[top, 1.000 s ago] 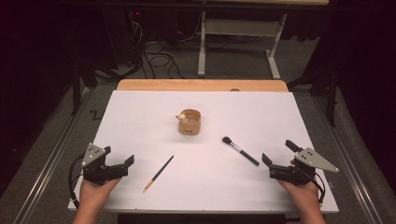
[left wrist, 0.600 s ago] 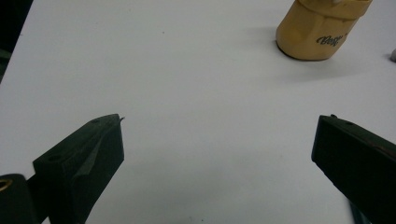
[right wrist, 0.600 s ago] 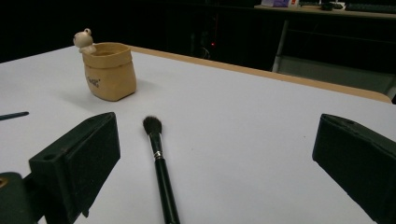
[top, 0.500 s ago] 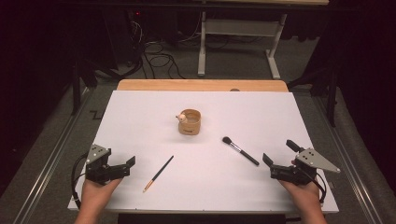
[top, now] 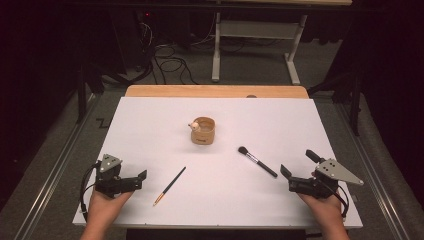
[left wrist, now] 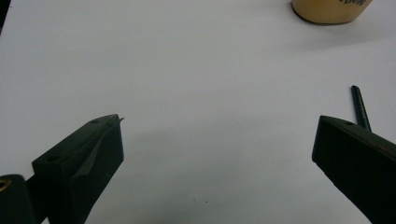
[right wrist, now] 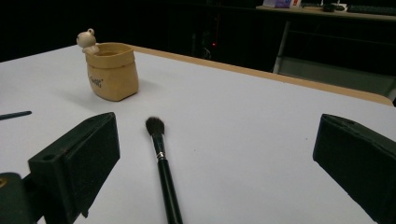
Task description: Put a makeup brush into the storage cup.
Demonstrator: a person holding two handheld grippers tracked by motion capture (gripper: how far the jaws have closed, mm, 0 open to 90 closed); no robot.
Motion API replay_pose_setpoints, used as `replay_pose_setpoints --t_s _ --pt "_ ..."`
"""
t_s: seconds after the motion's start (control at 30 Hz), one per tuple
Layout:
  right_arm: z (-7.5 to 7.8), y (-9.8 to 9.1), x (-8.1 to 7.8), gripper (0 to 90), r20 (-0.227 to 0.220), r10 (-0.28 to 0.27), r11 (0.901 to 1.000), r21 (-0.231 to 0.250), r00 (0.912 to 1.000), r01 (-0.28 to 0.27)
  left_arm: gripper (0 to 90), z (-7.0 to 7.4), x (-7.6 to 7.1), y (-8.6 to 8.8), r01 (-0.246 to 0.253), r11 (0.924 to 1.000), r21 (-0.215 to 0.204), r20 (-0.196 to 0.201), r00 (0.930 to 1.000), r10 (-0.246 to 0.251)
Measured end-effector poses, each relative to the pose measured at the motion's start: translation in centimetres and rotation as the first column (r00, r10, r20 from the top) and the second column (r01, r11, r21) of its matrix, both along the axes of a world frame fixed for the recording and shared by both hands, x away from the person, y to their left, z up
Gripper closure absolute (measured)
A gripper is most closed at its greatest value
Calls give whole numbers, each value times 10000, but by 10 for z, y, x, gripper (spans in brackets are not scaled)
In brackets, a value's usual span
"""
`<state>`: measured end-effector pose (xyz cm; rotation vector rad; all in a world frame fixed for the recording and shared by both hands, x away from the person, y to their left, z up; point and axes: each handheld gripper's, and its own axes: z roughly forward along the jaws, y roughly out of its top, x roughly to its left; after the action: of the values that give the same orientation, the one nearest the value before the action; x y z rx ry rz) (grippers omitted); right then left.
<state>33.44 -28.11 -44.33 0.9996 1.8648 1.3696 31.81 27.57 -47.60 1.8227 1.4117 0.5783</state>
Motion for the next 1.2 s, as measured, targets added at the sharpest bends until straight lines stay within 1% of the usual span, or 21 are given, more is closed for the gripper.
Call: replay_pose_setpoints --t_s 0.1,0.2,0.27,0.37,0.4,0.43,0.53,0.6,0.63,0.67,0.73,0.8,0.83,0.87,0.9,0.93,0.97,1.07,1.13,1.17,1.2 --pt "0 0 0 13 -9 24 10000 -1 10000 -24 28 -1 1 -1 15 10000 46 -132 9999 -14" --pt "1 1 -1 12 6 39 10000 19 10000 -39 29 -1 1 -2 -2 10000 72 -173 9998 3" --pt "1 1 -1 12 31 80 10000 -9 10000 -80 33 -2 1 -1 -4 10000 -18 -256 9997 3" --pt "1 3 -1 11 -77 114 9999 63 9999 -114 37 -2 3 1 -122 9998 -184 -462 9989 113" --pt "1 3 -1 12 -76 107 9999 56 9999 -106 40 -2 3 1 -122 9998 -184 -462 9989 113" --pt "1 4 -1 11 -82 136 9999 93 9999 -136 41 0 6 2 -138 9999 -84 -623 9980 133" --pt "1 4 -1 11 -58 162 9999 18 9999 -162 44 3 7 2 -97 9999 -30 -711 9974 95" --pt "1 4 -1 11 -60 173 9998 34 9998 -173 48 7 8 1 -47 9999 156 -716 9974 58" --pt "1 3 -1 11 -70 173 9998 84 9998 -173 50 9 8 -1 108 9993 355 -825 9966 -79" --pt "1 3 -1 11 -70 173 9998 84 9998 -173 50 9 8 -1 108 9993 355 -825 9966 -79" --pt "1 3 -1 11 -75 225 9997 124 9997 -225 50 9 9 -1 227 9994 269 -1071 9940 -197" --pt "1 3 -1 11 -54 234 9997 103 9997 -233 52 9 10 -1 169 9997 151 -1227 9923 -149" --pt "2 3 -2 11 -60 179 9998 103 9998 -179 54 9 11 0 185 9998 25 -1433 9895 -180" --pt "2 2 -2 11 -49 197 9997 149 9998 -197 55 9 11 0 185 9998 25 -1433 9895 -180" --pt "2 2 -2 11 -39 193 9997 157 9998 -193 57 9 12 1 163 9998 -110 -1595 9870 -178" --pt "2 2 -2 11 -23 200 9996 185 9998 -200 59 9 12 1 163 9998 -110 -1595 9870 -178" --pt "2 2 -2 11 -55 208 9996 185 9998 -207 61 10 13 2 136 9998 -126 -1738 9847 -156" --pt "2 2 -2 11 -67 195 9997 166 9998 -194 68 11 14 3 153 9998 -87 -1848 9826 -166" --pt "2 3 -2 11 -51 197 9997 145 9998 -197 70 13 15 4 202 9998 -87 -2063 9783 -215" --pt "2 3 -2 11 -51 216 9996 159 9998 -215 70 13 15 4 202 9998 -87 -2063 9783 -215" --pt "2 3 -2 11 -51 216 9996 159 9998 -215 70 14 16 4 221 9997 -106 -2132 9767 -238"
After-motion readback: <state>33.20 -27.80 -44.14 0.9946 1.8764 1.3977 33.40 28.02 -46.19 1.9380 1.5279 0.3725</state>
